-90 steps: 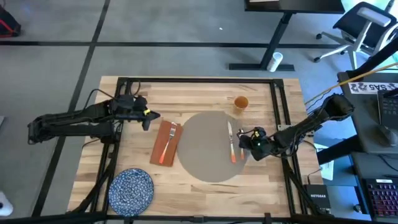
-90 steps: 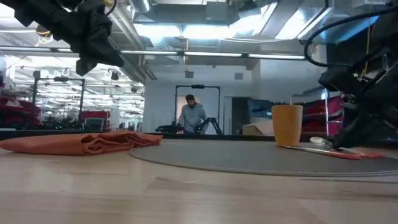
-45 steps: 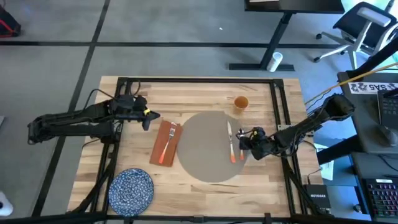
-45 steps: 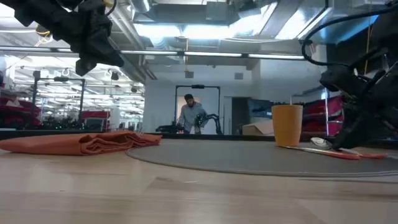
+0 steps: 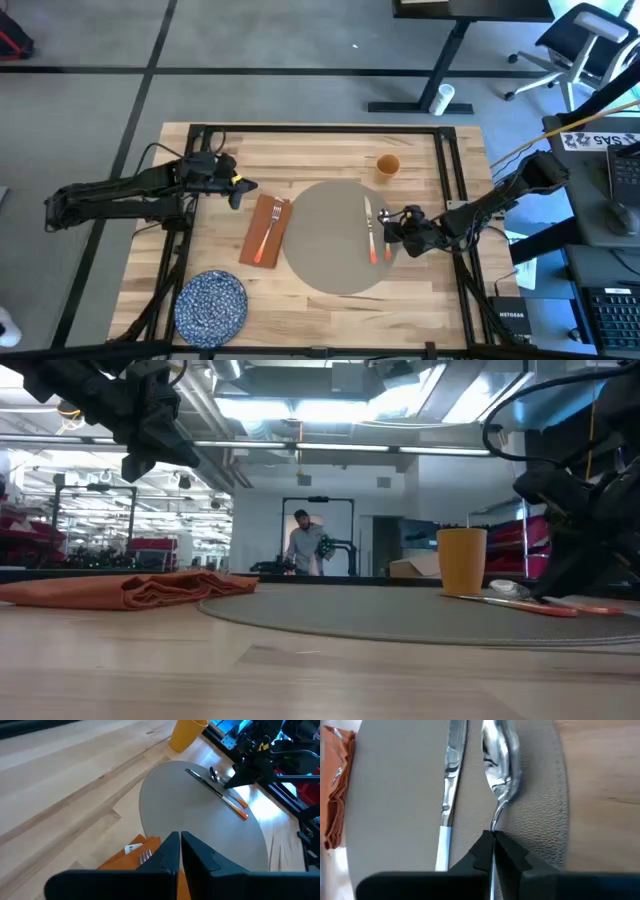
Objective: Set table place
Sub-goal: Put the orange spoon on the gray mat
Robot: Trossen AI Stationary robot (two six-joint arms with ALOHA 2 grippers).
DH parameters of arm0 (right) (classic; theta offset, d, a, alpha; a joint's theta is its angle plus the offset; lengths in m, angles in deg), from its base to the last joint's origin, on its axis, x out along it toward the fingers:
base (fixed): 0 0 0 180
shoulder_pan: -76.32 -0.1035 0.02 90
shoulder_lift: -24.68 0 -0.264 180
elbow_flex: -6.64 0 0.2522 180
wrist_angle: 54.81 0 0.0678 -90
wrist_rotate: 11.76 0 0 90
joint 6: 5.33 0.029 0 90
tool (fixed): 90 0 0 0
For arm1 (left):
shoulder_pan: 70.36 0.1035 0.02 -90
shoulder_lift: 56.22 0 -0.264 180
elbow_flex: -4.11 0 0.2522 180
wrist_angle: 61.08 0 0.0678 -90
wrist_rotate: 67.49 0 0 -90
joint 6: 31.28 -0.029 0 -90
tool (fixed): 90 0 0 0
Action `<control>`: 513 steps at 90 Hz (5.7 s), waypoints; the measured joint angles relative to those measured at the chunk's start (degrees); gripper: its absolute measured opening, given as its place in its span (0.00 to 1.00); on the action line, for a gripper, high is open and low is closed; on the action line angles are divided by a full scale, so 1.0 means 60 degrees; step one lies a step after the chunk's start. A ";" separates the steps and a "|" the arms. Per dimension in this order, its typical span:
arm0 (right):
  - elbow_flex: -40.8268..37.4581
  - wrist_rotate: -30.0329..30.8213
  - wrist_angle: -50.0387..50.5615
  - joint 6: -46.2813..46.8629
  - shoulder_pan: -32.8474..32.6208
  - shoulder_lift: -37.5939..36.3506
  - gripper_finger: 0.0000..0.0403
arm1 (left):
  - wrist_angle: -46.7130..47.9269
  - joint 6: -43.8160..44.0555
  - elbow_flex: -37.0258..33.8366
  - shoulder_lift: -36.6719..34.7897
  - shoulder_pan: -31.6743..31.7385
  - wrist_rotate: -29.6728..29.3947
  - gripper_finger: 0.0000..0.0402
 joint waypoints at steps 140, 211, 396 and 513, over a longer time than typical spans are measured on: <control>-0.0084 0.0387 -0.0023 0.0509 0.0000 -0.0015 0.20 | 0.0004 -0.0004 0.0000 0.0000 0.0000 -0.0004 0.00; -0.0087 0.0528 -0.0449 0.0499 0.0000 -0.0015 0.22 | 0.0004 -0.0001 0.0000 0.0003 0.0004 -0.0004 0.00; 0.1213 0.1076 0.3065 0.0540 0.0885 -0.0043 0.00 | 0.0018 0.0066 0.0000 0.0004 0.0004 -0.0007 0.00; 0.1213 0.1085 0.3906 0.0532 0.1585 -0.0044 0.00 | 0.0018 0.0036 -0.0003 0.0004 0.0004 -0.0024 0.00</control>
